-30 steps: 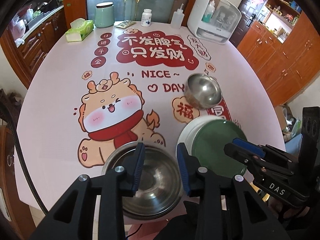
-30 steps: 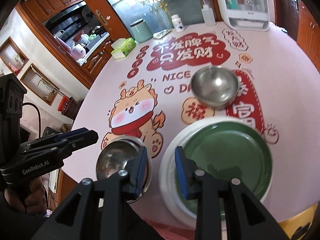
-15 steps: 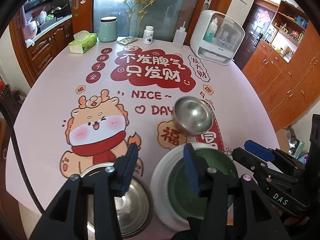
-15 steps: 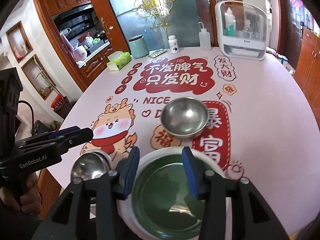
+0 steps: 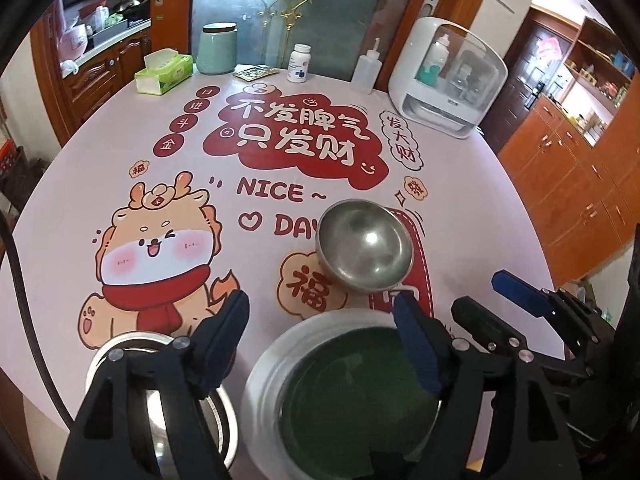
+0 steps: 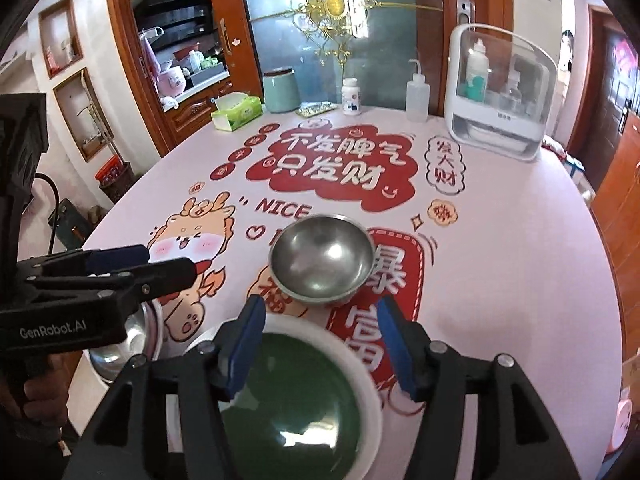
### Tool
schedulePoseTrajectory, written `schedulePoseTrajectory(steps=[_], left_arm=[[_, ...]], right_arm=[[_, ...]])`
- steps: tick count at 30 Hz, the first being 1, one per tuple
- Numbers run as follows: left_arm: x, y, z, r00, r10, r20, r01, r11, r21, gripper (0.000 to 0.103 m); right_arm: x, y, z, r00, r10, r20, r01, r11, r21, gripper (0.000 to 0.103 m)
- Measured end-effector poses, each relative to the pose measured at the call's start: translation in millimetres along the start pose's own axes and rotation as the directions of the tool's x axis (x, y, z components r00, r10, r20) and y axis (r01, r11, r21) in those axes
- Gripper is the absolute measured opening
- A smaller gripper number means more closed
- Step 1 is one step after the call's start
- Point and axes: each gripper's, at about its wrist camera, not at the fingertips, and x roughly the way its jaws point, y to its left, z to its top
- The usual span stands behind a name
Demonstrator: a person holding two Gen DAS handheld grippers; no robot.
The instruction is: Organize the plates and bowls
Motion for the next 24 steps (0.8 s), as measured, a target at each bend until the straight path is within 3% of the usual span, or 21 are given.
schedulePoseTrajectory(steps=[6,15,24], left_arm=[[16.3,-6.8,10.2,1.000,0.023,0.017,-0.022,0.999,-0.046,0.076],[49.1,-11.6,21.8,0.999,0.036,-0.017,-0.037,0.996,-0.083,0.076],[85.6,-8.4,23.0,0.994,0.062,-0.094,-0.074,0.989,-0.128,0.076]], right_arm=[[12.4,-14.1,8.9,0.999,0.023,0.029,-0.023,1.000,-0.014,0.058],[42.4,-35.0,14.0,0.997,0.065,0.034,-0.066,0.998,0.012,0.058],[77.6,-53.0,10.9,0.994,0.102,-0.029,-0.099,0.992,0.084,0.058]])
